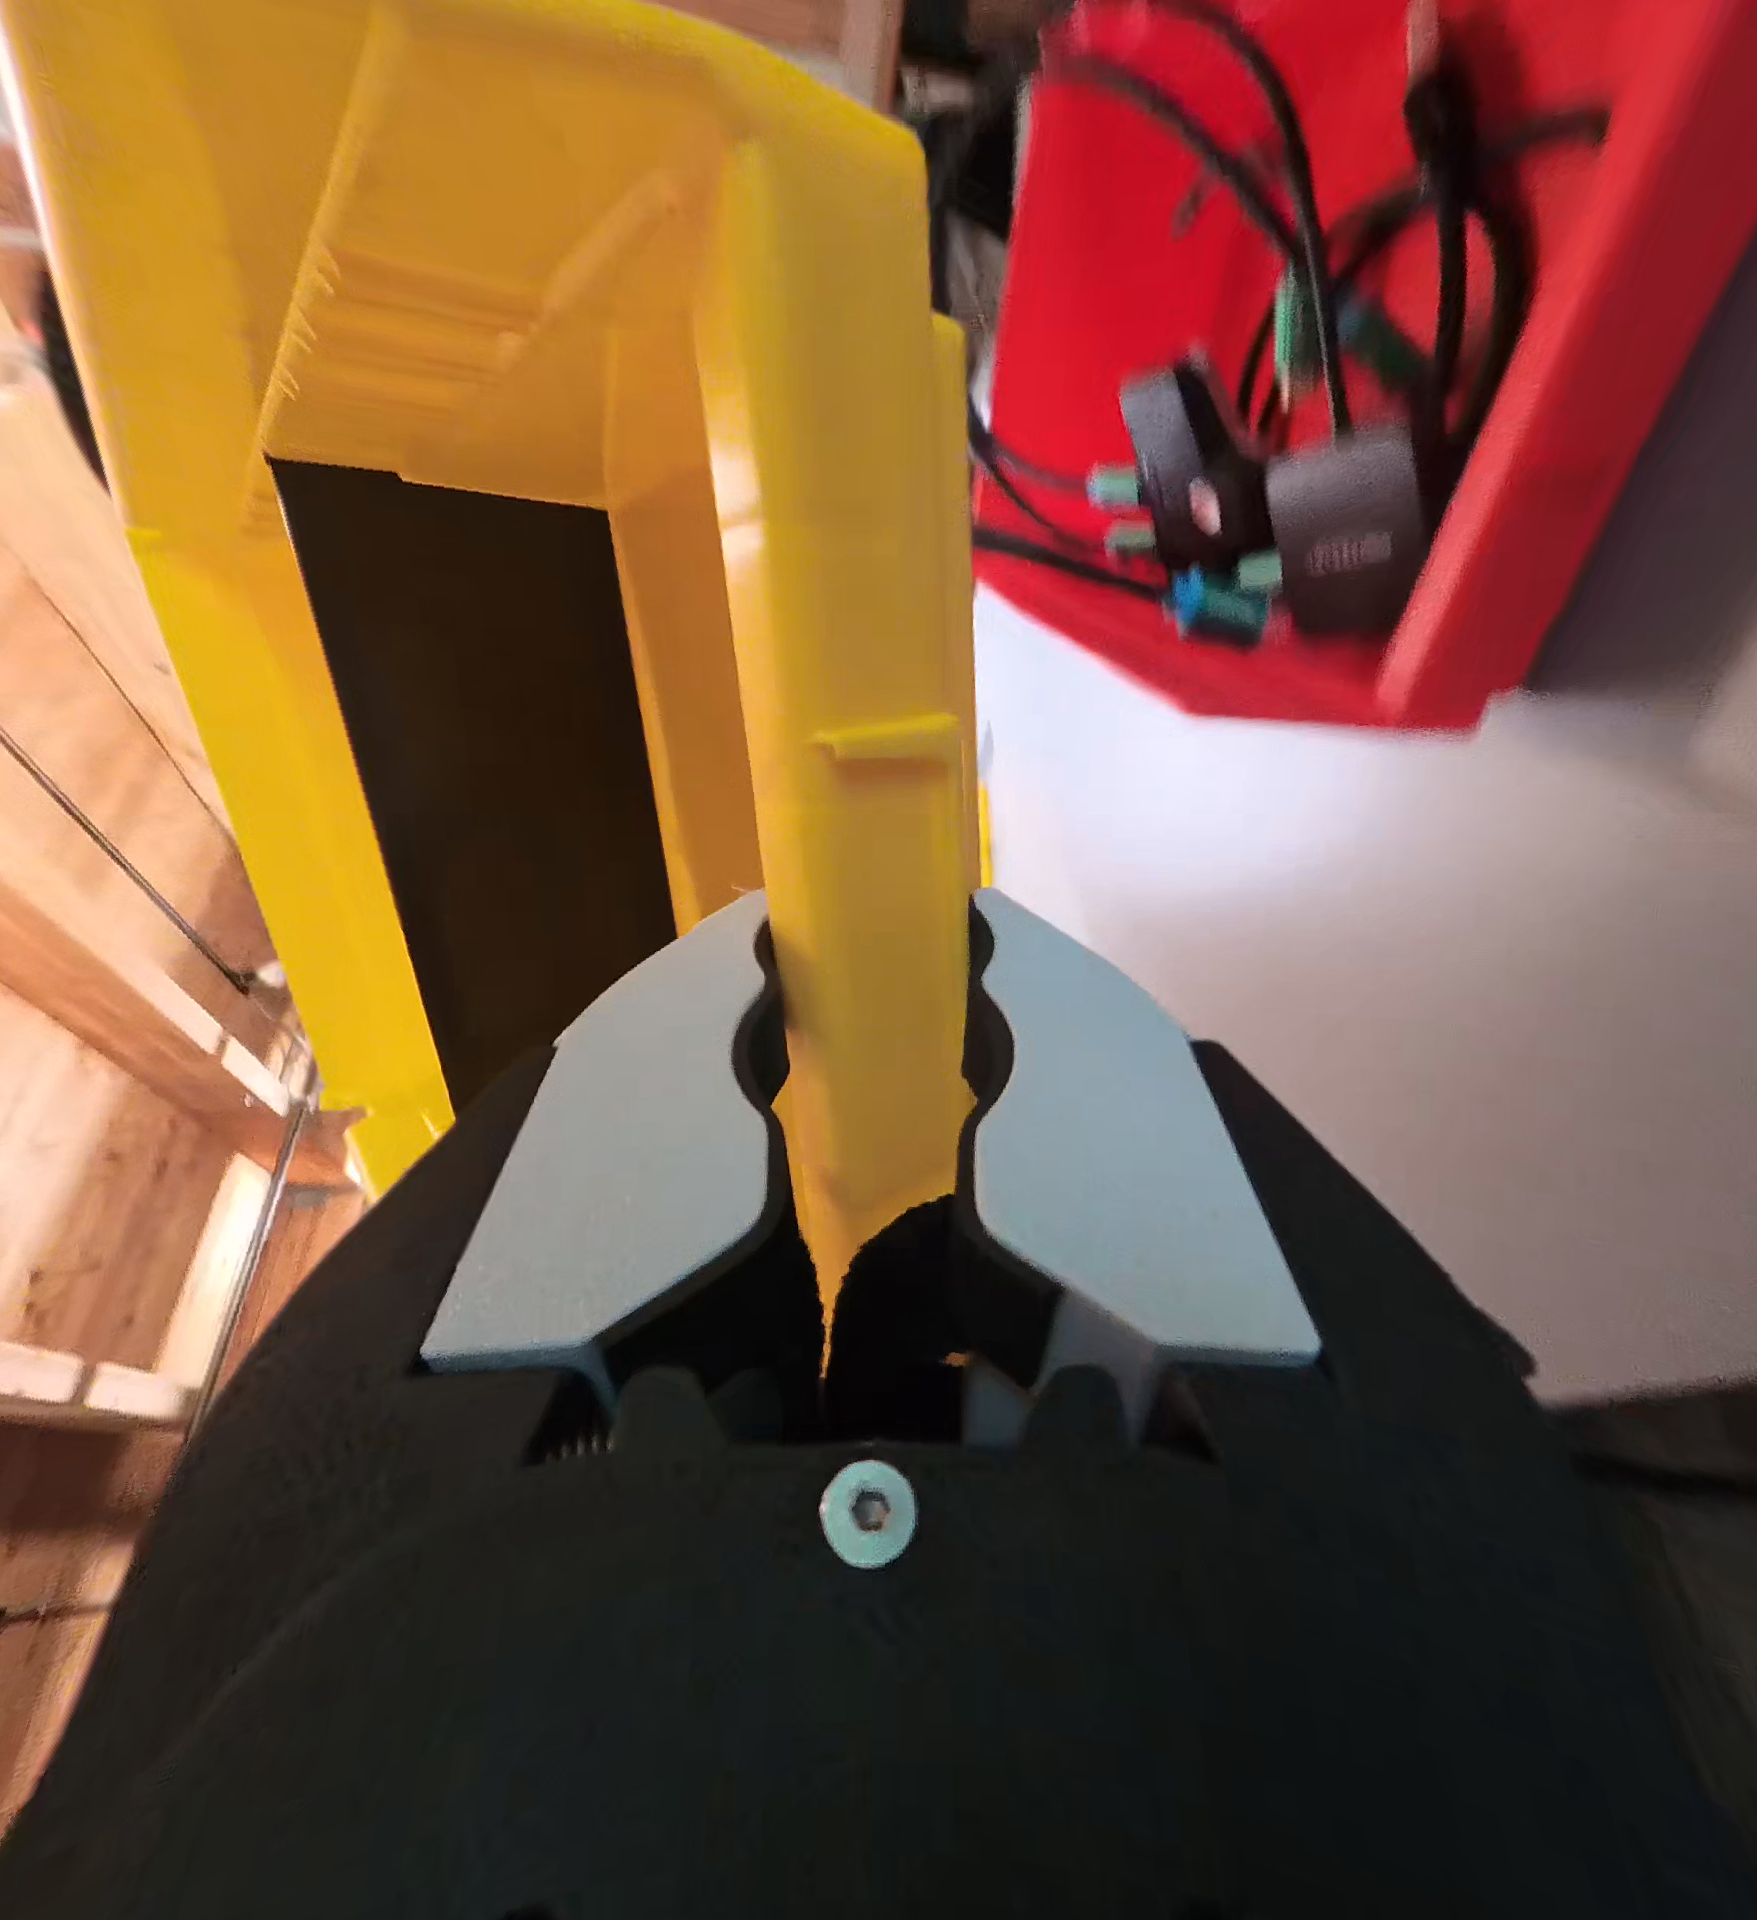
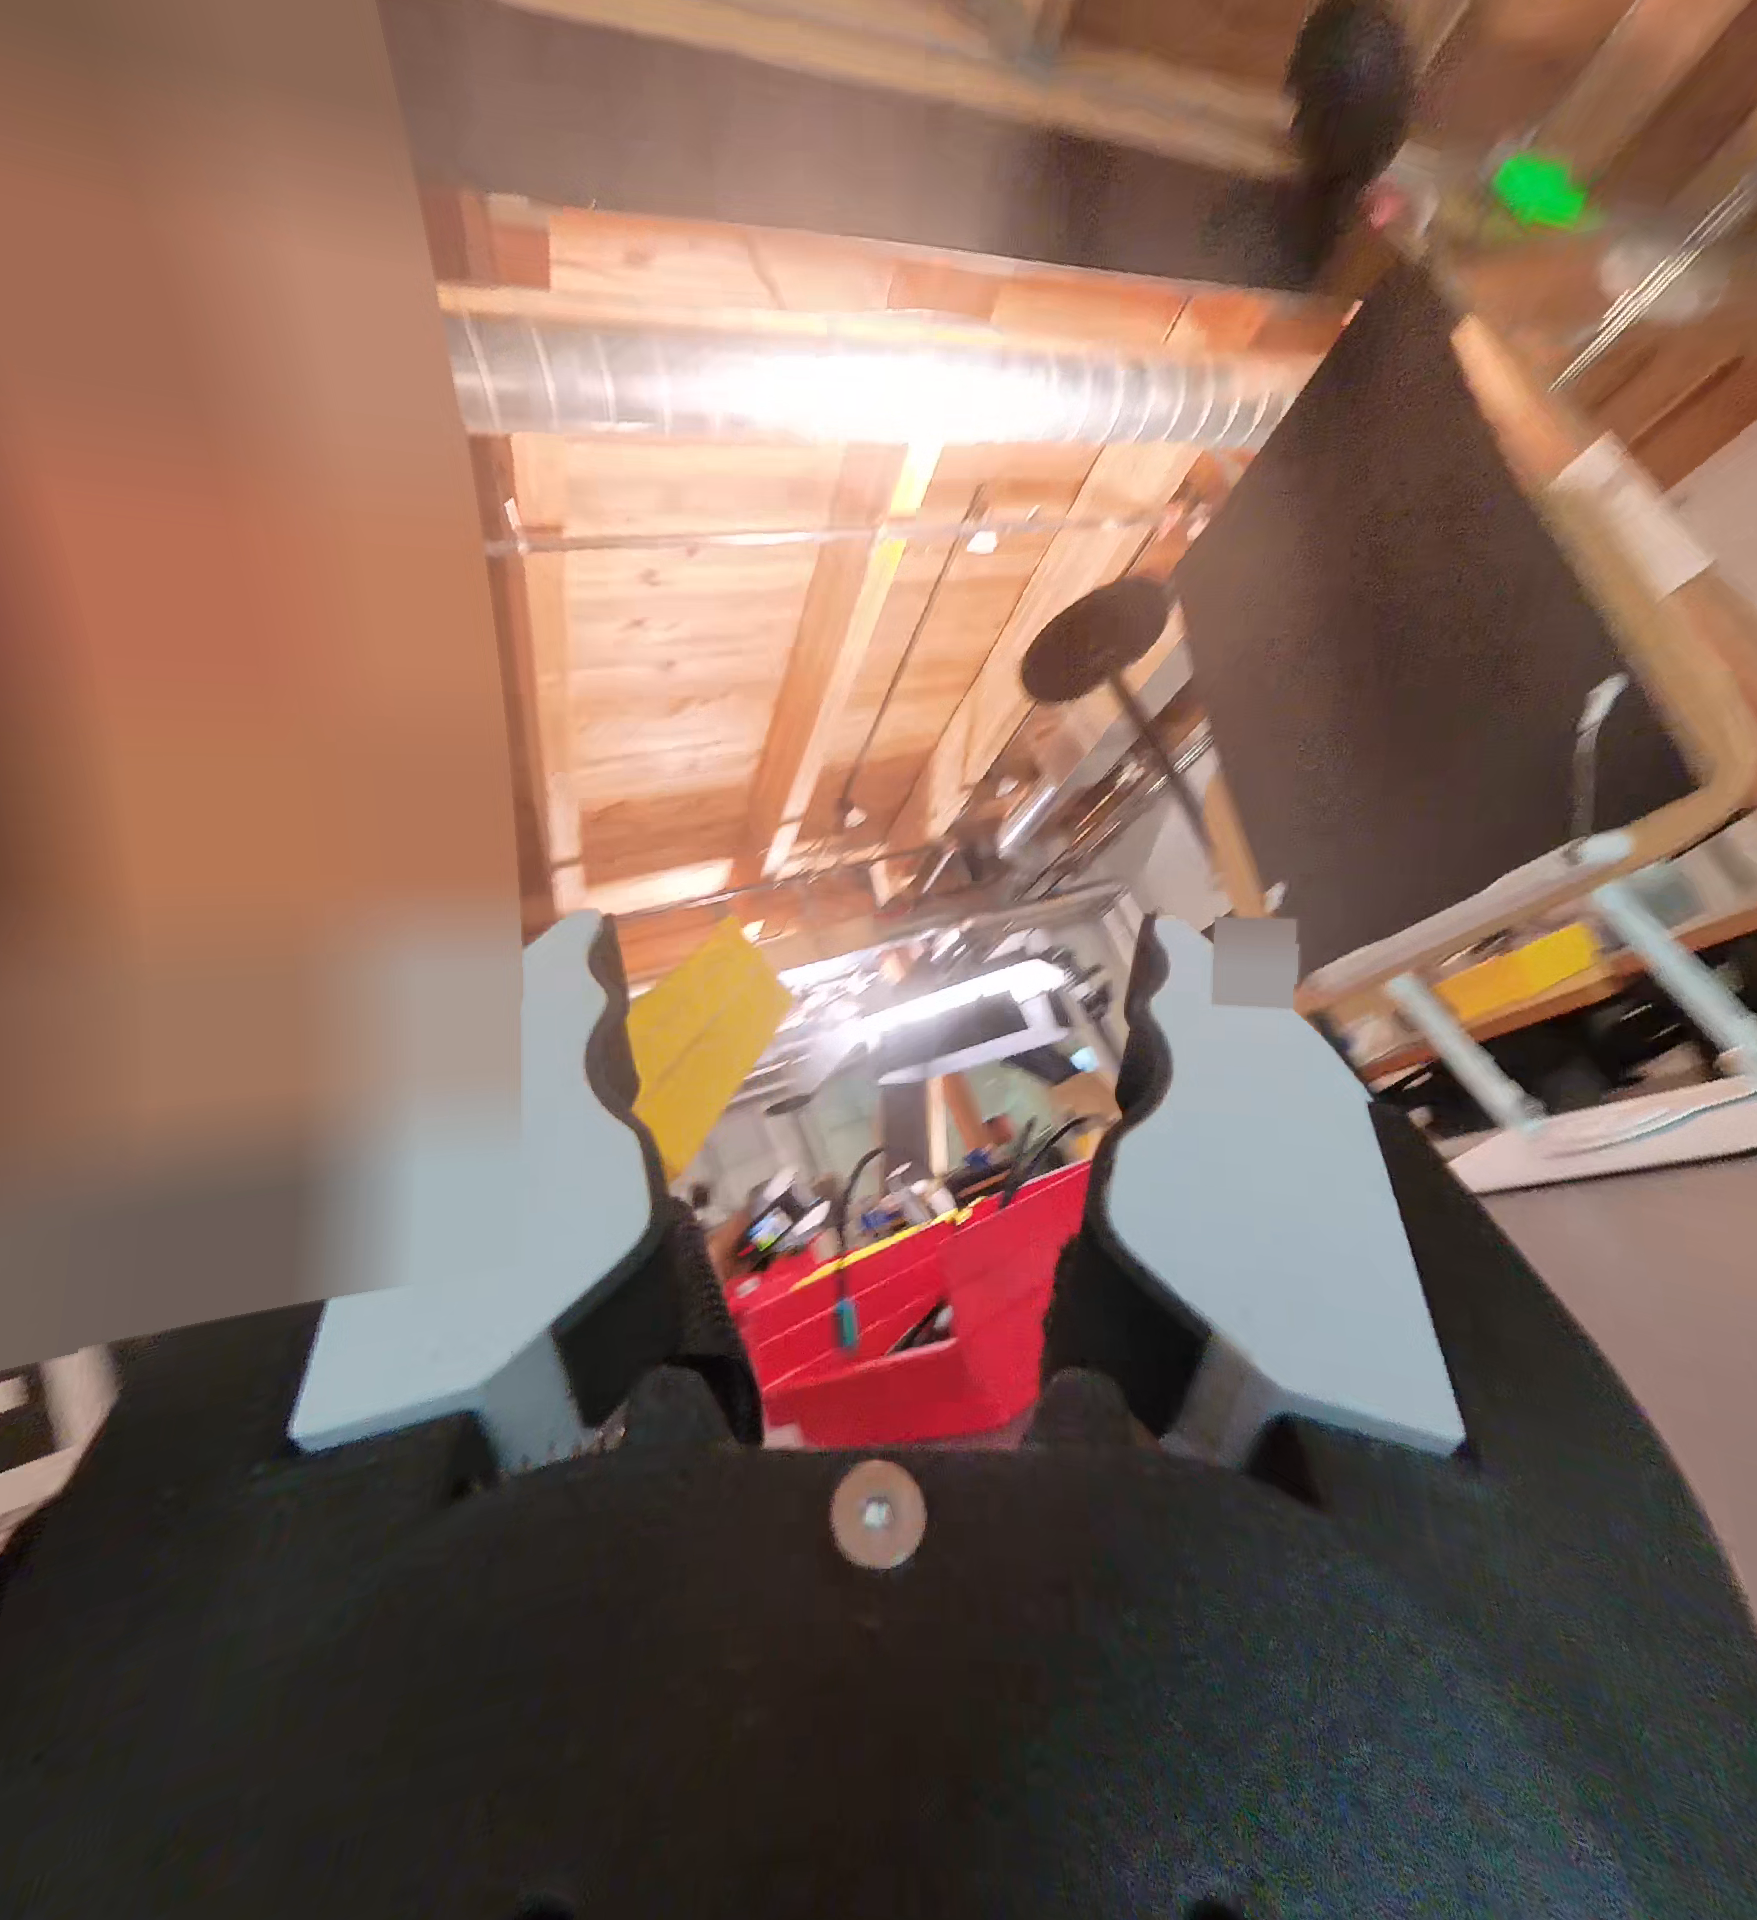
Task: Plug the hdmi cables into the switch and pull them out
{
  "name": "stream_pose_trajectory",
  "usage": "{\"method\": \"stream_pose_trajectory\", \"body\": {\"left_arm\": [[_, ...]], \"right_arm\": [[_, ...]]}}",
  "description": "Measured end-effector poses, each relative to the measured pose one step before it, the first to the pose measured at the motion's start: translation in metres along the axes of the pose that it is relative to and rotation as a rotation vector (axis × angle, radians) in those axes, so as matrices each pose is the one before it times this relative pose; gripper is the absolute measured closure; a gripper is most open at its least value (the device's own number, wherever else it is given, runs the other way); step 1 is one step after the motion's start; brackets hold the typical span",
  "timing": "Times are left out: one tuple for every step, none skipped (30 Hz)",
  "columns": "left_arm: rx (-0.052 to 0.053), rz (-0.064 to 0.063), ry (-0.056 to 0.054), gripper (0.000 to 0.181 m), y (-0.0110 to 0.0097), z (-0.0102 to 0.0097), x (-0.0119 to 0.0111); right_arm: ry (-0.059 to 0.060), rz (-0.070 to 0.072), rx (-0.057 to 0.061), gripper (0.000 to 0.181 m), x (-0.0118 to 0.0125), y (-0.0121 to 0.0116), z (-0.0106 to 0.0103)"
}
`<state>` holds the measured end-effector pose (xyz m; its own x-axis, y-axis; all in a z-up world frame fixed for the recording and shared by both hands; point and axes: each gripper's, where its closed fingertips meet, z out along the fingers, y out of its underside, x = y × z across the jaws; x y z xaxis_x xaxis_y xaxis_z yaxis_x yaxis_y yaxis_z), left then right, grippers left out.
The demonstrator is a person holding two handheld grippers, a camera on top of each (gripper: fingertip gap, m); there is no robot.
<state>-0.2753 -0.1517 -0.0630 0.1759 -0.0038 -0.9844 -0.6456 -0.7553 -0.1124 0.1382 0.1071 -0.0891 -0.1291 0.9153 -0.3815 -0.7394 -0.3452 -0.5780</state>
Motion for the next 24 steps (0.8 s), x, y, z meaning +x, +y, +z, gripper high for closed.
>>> {"method": "stream_pose_trajectory", "body": {"left_arm": [[0.0481,-0.0093,-0.0101,0.151,-0.02272,-0.00145,-0.00467],[0.0537,-0.0104,-0.0004,0.151,-0.02413,-0.00055,-0.00201],[0.0573,-0.0121,0.0091,0.151,-0.02525,0.00060,0.00071],[0.0604,-0.0135,0.0174,0.151,-0.02590,0.00222,0.00332],[0.0631,-0.0175,0.0246,0.151,-0.02627,0.00437,0.00570],[0.0645,-0.0217,0.0309,0.151,-0.02584,0.00644,0.00801],[0.0585,-0.0211,0.0381,0.151,-0.02430,0.00852,0.01003],[0.0510,-0.0224,0.0464,0.151,-0.02238,0.01013,0.01165],[0.0506,-0.0250,0.0538,0.151,-0.02095,0.01164,0.01290],[0.0508,-0.0266,0.0574,0.151,-0.01920,0.01326,0.01360],[0.0471,-0.0249,0.0595,0.151,-0.01660,0.01485,0.01415],[0.0417,-0.0219,0.0609,0.151,-0.01392,0.01593,0.01432],[0.0301,-0.0162,0.0597,0.151,-0.01055,0.01658,0.01422],[0.0136,-0.0084,0.0560,0.151,-0.00708,0.01702,0.01371],[0.0052,-0.0032,0.0511,0.151,-0.00549,0.01653,0.01315],[-0.0007,0.0012,0.0447,0.150,-0.00445,0.01560,0.01211],[-0.0059,0.0060,0.0371,0.151,-0.00396,0.01443,0.01089],[-0.0083,0.0088,0.0302,0.150,-0.00378,0.01299,0.00943],[-0.0113,0.0104,0.0227,0.150,-0.00341,0.01150,0.00802],[-0.0189,0.0229,0.0118,0.151,-0.00232,0.00996,0.00656],[-0.0244,0.0381,0.0008,0.151,-0.00128,0.00855,0.00499],[-0.0125,0.0298,-0.0004,0.151,-0.00187,0.00743,0.00466],[-0.0021,0.0189,0.0007,0.151,-0.00171,0.00615,0.00431],[0.0018,0.0112,0.0027,0.151,-0.00097,0.00470,0.00410]], "right_arm": [[0.0339,-0.0447,0.0400,0.089,0.00375,-0.00832,-0.00294],[0.0426,-0.0598,0.0484,0.090,0.00449,-0.01025,-0.00362],[0.0525,-0.0761,0.0533,0.092,0.00531,-0.01120,-0.00427],[0.0534,-0.0832,0.0519,0.092,0.00530,-0.01093,-0.00429],[0.0381,-0.0741,0.0417,0.094,0.00327,-0.00949,-0.00376],[0.0182,-0.0575,0.0313,0.096,0.00060,-0.00735,-0.00285],[0.0066,-0.0448,0.0163,0.098,-0.00071,-0.00428,-0.00171],[0.0005,-0.0301,0.0000,0.100,-0.00117,-0.00080,-0.00051],[-0.0025,-0.0127,-0.0111,0.100,-0.00082,0.00171,0.00023],[0.0001,0.0036,-0.0144,0.100,0.00018,0.00252,0.00048],[0.0071,0.0074,-0.0124,0.100,0.00164,0.00230,0.00036],[0.0126,0.0073,-0.0059,0.100,0.00299,0.00088,-0.00009],[0.0120,0.0081,0.0021,0.100,0.00299,-0.00059,-0.00042],[0.0088,0.0075,0.0058,0.100,0.00236,-0.00134,-0.00059],[0.0055,0.0046,0.0048,0.101,0.00176,-0.00135,-0.00076],[0.0048,0.0005,0.0015,0.101,0.00129,-0.00091,-0.00047],[0.0036,-0.0041,0.0009,0.101,0.00086,-0.00058,-0.00037],[0.0005,-0.0057,-0.0011,0.101,-0.00002,-0.00018,-0.00015],[-0.0016,-0.0064,-0.0034,0.101,-0.00052,0.00041,0.00004],[-0.0033,-0.0068,-0.0039,0.102,-0.00094,0.00065,0.00015],[-0.0039,-0.0050,-0.0050,0.102,-0.00098,0.00081,0.00018],[-0.0027,-0.0017,-0.0057,0.103,-0.00056,0.00096,0.00027],[-0.0003,0.0017,-0.0075,0.104,0.00003,0.00116,0.00024],[0.0010,0.0042,-0.0081,0.105,0.00027,0.00124,0.00018]]}}
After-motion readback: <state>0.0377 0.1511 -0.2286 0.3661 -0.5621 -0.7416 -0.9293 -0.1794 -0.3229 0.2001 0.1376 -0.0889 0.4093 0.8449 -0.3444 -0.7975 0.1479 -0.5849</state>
